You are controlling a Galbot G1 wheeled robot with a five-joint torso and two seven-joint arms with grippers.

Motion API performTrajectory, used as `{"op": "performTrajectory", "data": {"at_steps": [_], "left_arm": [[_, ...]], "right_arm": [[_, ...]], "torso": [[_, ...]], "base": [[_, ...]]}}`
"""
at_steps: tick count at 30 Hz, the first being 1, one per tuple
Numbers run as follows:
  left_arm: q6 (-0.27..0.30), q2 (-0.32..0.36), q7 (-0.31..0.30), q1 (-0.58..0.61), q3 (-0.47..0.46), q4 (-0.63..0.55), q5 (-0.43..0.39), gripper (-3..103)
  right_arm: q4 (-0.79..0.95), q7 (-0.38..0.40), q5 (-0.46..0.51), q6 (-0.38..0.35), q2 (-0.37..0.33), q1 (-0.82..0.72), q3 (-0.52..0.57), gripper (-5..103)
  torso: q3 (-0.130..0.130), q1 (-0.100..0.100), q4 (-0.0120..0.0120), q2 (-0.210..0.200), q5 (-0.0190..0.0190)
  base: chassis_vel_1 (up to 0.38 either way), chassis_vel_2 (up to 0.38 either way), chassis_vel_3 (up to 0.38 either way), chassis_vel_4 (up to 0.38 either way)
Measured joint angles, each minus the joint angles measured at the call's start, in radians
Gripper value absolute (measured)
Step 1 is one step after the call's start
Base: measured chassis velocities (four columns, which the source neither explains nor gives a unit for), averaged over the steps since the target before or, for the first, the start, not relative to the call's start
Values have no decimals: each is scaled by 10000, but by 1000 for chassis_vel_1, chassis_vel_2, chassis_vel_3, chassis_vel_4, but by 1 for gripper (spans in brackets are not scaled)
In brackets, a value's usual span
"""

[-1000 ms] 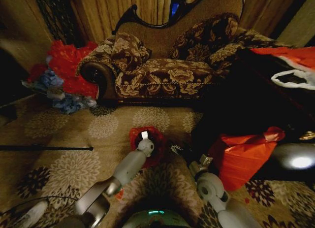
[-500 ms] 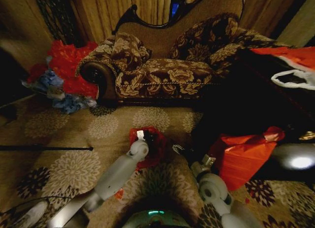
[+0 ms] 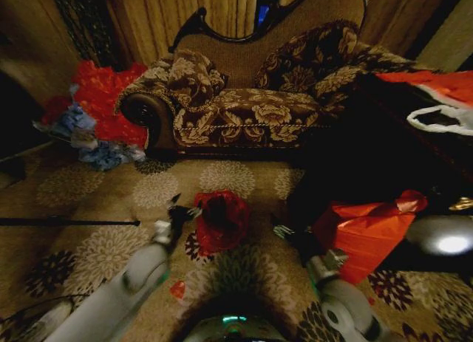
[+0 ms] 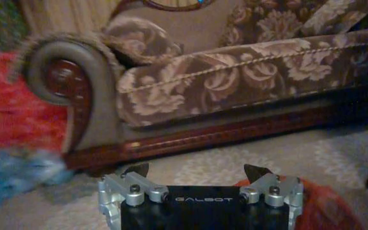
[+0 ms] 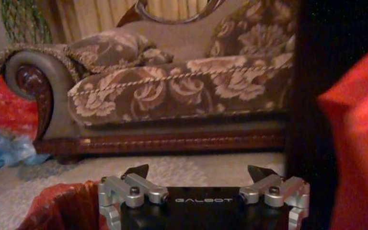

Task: Place a garbage bag over the trash bin.

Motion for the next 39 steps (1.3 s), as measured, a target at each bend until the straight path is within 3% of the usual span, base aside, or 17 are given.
{"op": "performTrajectory", "data": {"at_steps": [2, 3, 5, 6, 8, 13, 16, 20, 22, 26, 39], "left_arm": [[-201, -273, 290, 524, -449, -144, 352, 100], [-606, -816, 888, 1393, -1298, -367, 844, 100], [-847, -1440, 1488, 2087, -2159, -613, 974, 100], [-847, -1440, 1488, 2087, -2159, -613, 974, 100], [-1049, -2212, 1975, 2908, -3146, -1099, 623, 100], [-866, -2648, 2663, 3332, -4370, -1710, -533, 100], [-1002, -2716, 3155, 3378, -4862, -1717, -645, 100], [-1055, -2808, 3251, 3483, -4834, -1736, -618, 100], [-1029, -2943, 3181, 3510, -4192, -1740, -262, 100], [-966, -3053, 3131, 3395, -3774, -1738, 0, 100], [-921, -3025, 2864, 3242, -3472, -1680, 564, 100]], "right_arm": [[96, -93, -141, 92, 142, -262, 140, 100], [309, -236, -330, 233, 440, -682, 332, 100], [407, -375, -539, 450, 722, -936, 432, 100], [407, -375, -539, 450, 722, -936, 432, 100], [414, -870, -746, 699, 1148, -997, 659, 100], [522, -1496, -697, 652, 1740, -855, 1051, 100], [617, -1947, -672, 369, 2040, -841, 1322, 100], [821, -2056, -565, -17, 2272, -937, 1458, 100], [1085, -1992, -378, -336, 2360, -1105, 1549, 100], [1289, -1941, -298, -559, 2396, -1177, 1717, 100], [1191, -1849, -572, -412, 2347, -1078, 1723, 100]], "torso": [[-1, -1, 0, 0, 0], [0, -1, 1, 1, -3], [1, 0, 0, 1, -5], [1, 0, 0, 1, -5], [2, 0, 3, 1, 0], [2, 1, 2, 1, 1], [3, 2, 0, 1, -2], [3, 2, 1, 1, -1], [3, 2, 0, 1, -4], [3, 2, 0, -1, -4], [4, 3, 1, -1, -1]], "base": [[0, 0, 0, 0], [0, 0, 0, 0], [0, 0, 0, 0], [0, 0, 0, 0], [0, 0, 0, 0], [0, 0, 0, 0], [0, 0, 0, 0], [0, 0, 0, 0], [0, 0, 0, 0], [0, 0, 0, 0], [0, 0, 0, 0]]}}
